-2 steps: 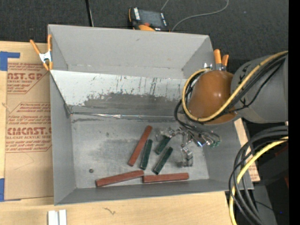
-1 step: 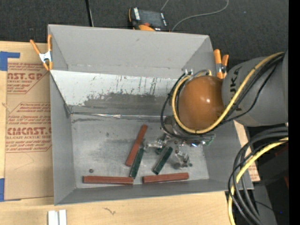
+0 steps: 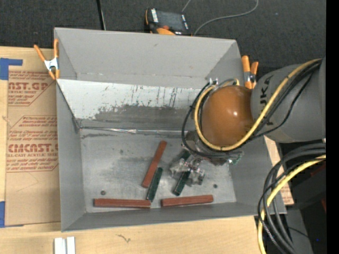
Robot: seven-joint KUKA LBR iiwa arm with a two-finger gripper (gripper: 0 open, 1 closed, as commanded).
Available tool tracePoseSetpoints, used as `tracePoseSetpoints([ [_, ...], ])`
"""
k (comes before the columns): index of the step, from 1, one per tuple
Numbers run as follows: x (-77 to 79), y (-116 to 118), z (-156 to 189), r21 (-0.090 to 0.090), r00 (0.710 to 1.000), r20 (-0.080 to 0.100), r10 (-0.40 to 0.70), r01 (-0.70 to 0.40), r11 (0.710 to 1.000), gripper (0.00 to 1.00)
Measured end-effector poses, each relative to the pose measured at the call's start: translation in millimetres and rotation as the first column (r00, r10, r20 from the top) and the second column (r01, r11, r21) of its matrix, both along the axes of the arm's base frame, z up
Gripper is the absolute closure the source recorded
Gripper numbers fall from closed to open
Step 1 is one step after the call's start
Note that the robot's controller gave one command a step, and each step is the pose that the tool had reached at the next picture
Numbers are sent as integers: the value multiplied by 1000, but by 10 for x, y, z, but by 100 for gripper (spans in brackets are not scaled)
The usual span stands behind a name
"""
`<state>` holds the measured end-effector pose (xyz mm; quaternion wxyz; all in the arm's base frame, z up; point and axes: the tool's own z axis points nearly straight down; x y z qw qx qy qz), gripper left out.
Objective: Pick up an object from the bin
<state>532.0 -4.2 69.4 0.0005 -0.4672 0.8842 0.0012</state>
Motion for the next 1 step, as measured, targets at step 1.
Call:
tracePoseSetpoints([
  [1, 475, 302, 2027, -2, 972, 12, 233, -233, 972, 100],
])
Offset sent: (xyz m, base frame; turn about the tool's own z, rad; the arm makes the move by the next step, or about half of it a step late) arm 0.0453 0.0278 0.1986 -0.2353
